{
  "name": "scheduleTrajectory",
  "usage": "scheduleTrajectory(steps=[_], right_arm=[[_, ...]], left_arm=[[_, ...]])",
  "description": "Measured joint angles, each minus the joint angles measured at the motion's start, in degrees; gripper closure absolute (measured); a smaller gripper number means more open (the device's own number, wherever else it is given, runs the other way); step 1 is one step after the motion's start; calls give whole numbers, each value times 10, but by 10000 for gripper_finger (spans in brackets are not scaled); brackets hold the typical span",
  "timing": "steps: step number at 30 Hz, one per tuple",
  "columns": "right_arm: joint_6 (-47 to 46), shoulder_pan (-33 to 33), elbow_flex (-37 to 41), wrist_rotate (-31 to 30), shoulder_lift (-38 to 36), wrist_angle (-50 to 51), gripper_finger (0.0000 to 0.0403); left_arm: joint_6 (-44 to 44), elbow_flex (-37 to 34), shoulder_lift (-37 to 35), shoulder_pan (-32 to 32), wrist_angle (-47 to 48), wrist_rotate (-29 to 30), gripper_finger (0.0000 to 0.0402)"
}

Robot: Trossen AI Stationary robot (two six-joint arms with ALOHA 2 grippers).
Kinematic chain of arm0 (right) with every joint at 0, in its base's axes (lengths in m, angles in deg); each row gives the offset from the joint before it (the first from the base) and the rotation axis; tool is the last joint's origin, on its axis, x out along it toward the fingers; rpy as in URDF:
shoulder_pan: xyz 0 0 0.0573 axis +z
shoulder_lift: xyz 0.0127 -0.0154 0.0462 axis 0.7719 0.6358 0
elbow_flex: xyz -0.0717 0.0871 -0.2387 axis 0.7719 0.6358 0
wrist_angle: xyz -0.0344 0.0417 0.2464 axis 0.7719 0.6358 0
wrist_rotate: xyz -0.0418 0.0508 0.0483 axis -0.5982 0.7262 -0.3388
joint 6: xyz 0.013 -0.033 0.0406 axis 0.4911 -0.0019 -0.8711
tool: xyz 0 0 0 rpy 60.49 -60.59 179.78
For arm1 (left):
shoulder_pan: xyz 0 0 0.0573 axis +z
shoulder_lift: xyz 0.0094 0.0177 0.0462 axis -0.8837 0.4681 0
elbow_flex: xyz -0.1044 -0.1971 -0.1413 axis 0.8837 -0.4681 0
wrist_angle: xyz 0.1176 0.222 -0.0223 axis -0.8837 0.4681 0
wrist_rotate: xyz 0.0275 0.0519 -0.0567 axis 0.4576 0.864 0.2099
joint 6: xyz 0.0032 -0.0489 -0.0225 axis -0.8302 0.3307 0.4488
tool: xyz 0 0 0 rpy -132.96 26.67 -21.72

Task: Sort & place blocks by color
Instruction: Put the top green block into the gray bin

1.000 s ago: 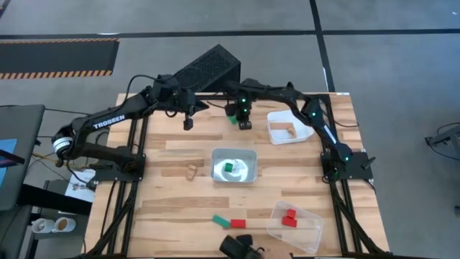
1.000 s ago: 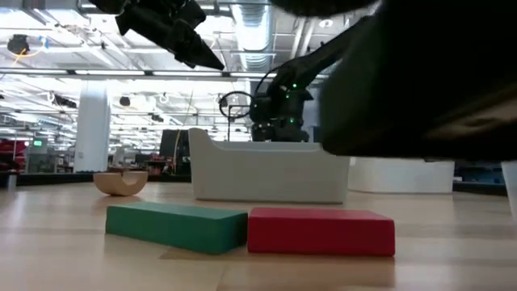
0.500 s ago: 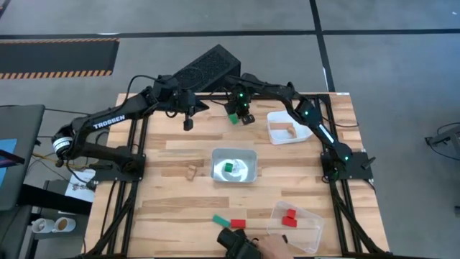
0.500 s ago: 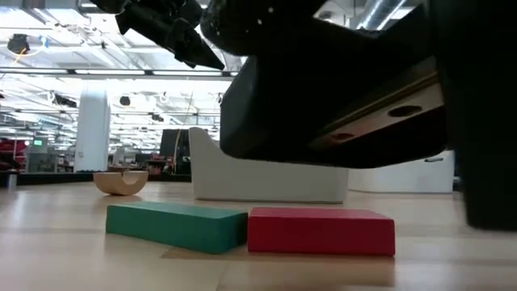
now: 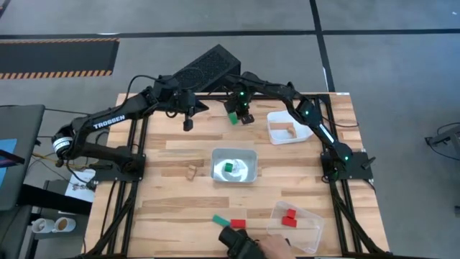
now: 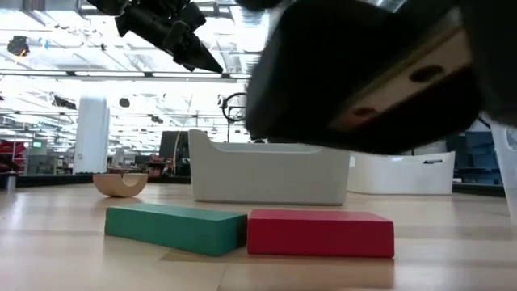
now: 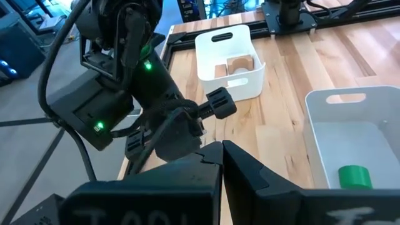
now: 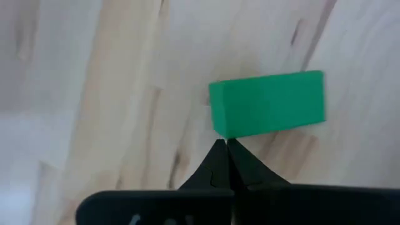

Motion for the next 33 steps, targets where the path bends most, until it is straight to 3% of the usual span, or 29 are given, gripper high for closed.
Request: scheduleTrajectory(steps=[4, 10, 12, 18, 22, 29, 33], right_arm=[[-41, -13, 0, 56, 0, 9, 403], [-135, -47, 0, 221, 0, 13, 403], [-185, -54, 0, 249, 0, -9, 403], [-389, -55, 0, 250, 0, -91, 396], [-482, -58, 0, 247, 1, -92, 399], [-624, -64, 10, 144, 3, -86, 400], [-672, -62, 9, 138, 7, -72, 400]], left_arm=[[0, 0, 0, 0, 4, -1, 401], [-4, 0, 0, 0, 15, -1, 401], [-4, 0, 0, 0, 15, -1, 401], [-4, 0, 0, 0, 18, -1, 401], [-4, 0, 0, 0, 20, -2, 401], [-4, 0, 0, 0, 28, -3, 401], [-7, 0, 0, 0, 30, -5, 401]])
